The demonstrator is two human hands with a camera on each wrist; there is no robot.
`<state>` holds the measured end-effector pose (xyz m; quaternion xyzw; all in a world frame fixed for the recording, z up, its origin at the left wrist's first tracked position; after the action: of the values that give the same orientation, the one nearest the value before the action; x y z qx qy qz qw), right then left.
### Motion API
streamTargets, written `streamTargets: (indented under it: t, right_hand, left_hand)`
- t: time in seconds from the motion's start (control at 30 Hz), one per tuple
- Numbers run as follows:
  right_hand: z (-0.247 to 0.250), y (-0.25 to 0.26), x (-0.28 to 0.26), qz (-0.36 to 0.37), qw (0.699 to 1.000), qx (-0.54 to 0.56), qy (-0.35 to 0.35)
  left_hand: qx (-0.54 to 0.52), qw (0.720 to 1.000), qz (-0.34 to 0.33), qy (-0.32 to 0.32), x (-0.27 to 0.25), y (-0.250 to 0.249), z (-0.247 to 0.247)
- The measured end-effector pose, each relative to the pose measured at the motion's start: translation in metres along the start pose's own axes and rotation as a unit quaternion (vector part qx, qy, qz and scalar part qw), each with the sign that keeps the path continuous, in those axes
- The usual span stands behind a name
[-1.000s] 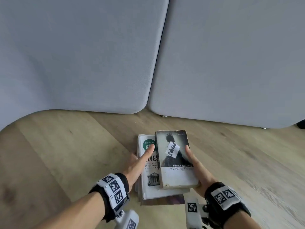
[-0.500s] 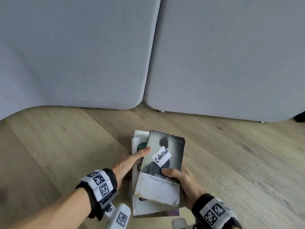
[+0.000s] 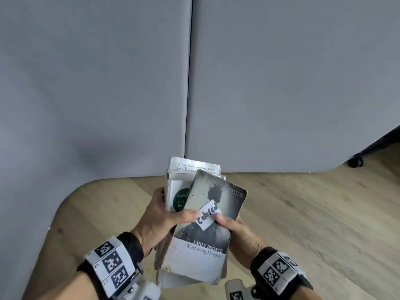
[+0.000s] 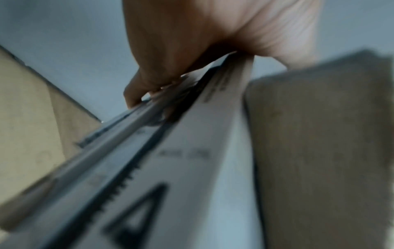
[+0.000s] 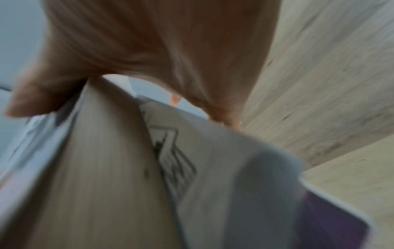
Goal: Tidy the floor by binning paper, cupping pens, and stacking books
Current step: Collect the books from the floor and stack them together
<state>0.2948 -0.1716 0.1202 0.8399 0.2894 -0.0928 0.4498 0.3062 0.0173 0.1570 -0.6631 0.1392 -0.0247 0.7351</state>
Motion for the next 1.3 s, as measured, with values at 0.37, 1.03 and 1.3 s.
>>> streamTargets:
  t: [0.37,1.03,1.3]
  right_hand:
    - [-0.187,0.227,-0.229,-0.016,0.996,-0.089,0.000]
    - [-0.332,0.300,-0.678,0.226,0.882,-0.078,-0.405]
    - [-0.336,0.176,-0.825,0.316,0.745,0.032,-0.586]
  left_hand:
    - [0.050,0.994,-0.035,0.086,-0.122,-0.346,-0.014]
    - [0.004,0.847,-0.100,0.521,-0.309,-0.604,-0.221]
    - [0.080,0.712,-0.134,0.685,-0.438,-0.575,-0.348]
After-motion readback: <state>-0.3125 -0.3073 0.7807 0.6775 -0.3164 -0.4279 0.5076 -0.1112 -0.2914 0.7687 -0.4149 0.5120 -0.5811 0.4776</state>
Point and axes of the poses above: each hand's wrist, its own x-axis towards the middle knuckle, its own z-axis out of the back of the hand, y = z × x, the point moved 3 cm from there along x, towards the middle knuckle, and after that the axes turned 12 degrees about x, right-handed, at the moved point
